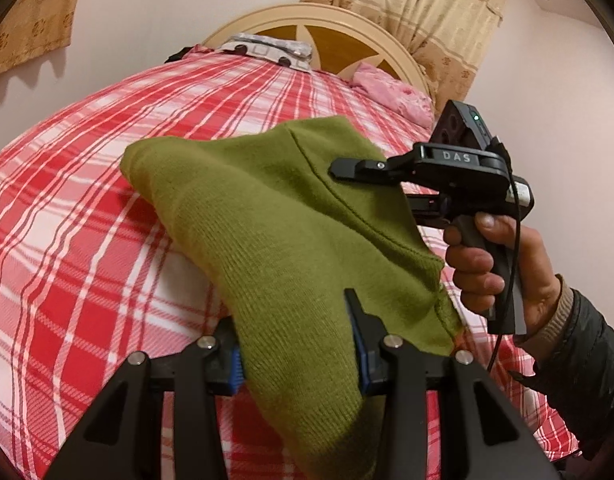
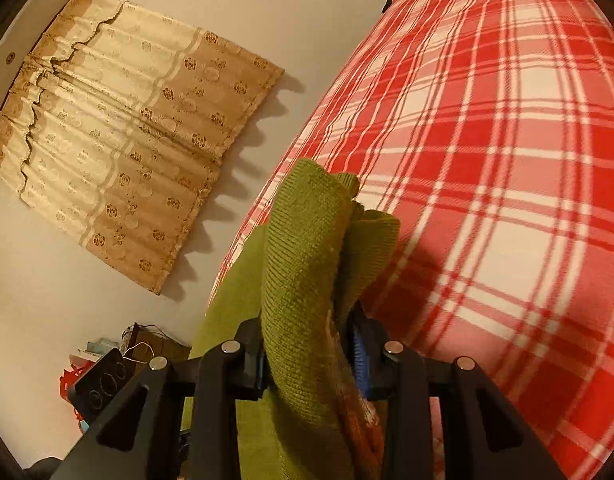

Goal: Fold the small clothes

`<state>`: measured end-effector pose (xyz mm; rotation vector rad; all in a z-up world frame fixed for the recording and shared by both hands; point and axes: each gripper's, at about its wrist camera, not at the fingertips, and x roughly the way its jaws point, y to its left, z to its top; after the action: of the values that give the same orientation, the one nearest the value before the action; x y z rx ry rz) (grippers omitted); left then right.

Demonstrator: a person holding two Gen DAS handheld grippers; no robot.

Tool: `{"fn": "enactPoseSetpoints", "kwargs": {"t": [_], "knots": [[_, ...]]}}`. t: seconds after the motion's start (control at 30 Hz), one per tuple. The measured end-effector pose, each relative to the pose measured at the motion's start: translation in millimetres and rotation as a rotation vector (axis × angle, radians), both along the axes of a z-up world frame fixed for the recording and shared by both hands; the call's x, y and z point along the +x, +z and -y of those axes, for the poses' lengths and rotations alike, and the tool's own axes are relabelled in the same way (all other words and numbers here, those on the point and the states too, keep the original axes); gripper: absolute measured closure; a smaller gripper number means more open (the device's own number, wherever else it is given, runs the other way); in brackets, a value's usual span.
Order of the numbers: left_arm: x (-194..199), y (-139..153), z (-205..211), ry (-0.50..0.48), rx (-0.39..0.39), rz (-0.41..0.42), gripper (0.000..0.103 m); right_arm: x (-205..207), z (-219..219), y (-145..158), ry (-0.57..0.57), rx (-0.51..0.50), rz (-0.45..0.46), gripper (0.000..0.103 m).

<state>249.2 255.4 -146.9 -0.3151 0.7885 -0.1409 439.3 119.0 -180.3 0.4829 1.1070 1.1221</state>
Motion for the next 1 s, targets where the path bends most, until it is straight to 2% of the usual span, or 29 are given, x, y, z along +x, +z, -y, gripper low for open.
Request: {"fn": "enactPoseSetpoints", "kwargs": {"t": [0.6, 0.77, 0.9, 1.0], "knots": [[-8.4, -19.6, -13.3, -0.002, -0.018, -0.033, 0.060, 5.5, -11.1, -19.1, -0.013, -0.043, -0.022, 0.069], [-10.5, -23.6, -14.5, 0.003, -0.022, -0.049, 0.056, 4.7, -10.5, -19.5, -0.020, -0.076, -0.001, 0.069], [-12.6, -20.0, -15.4, 0.009, -0.033, -0.068, 0.056, 4.5, -10.2, -21.7, -0.023, -0.090, 0.001, 0.069], [-17.3, -12.2, -12.6, 0.010, -0.014, -0.075, 0.054, 4.3, -7.5, -21.8, -0.038, -0.096, -0.009, 0.067]]}}
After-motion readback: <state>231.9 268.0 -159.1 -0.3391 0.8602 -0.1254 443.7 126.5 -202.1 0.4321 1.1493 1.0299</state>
